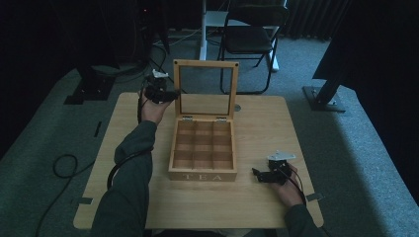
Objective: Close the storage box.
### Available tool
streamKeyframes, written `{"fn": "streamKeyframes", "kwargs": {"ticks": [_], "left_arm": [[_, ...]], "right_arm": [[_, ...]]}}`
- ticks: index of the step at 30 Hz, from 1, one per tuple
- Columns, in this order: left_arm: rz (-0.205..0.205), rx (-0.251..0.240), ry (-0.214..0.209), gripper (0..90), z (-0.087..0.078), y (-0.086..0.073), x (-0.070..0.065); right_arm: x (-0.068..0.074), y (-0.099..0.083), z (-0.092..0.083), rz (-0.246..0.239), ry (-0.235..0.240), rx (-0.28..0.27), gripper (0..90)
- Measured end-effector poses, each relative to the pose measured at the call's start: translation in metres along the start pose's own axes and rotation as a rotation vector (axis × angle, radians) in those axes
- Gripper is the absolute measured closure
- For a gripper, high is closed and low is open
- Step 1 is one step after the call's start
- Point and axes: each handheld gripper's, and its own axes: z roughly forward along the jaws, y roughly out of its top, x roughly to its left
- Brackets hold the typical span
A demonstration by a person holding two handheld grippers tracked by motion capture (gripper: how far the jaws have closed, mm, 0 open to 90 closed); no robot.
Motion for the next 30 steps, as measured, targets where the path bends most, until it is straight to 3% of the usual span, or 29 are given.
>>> {"fn": "streamKeyframes", "kwargs": {"ticks": [4, 7, 14, 25, 30], "left_arm": [[0.047, 0.012, 0.011, 37.1, 0.007, 0.002, -0.006], [0.057, 0.013, 0.008, 37.1, 0.01, 0.004, -0.007], [-0.005, -0.029, -0.041, 37.2, 0.014, 0.01, -0.002], [0.023, -0.026, -0.068, 37.4, 0.022, 0.03, -0.01], [-0.036, -0.041, -0.106, 37.6, 0.021, 0.033, -0.006]], "right_arm": [[0.0, 0.0, 0.0, 0.0, 0.0, 0.0, 13.8], [0.0, 0.0, 0.0, 0.0, 0.0, 0.0, 13.8], [0.0, 0.0, 0.0, -0.001, 0.0, 0.0, 13.8], [0.0, 0.0, 0.0, 0.0, 0.0, 0.0, 13.8], [0.0, 0.0, 0.0, 0.0, -0.001, 0.0, 13.8]]}}
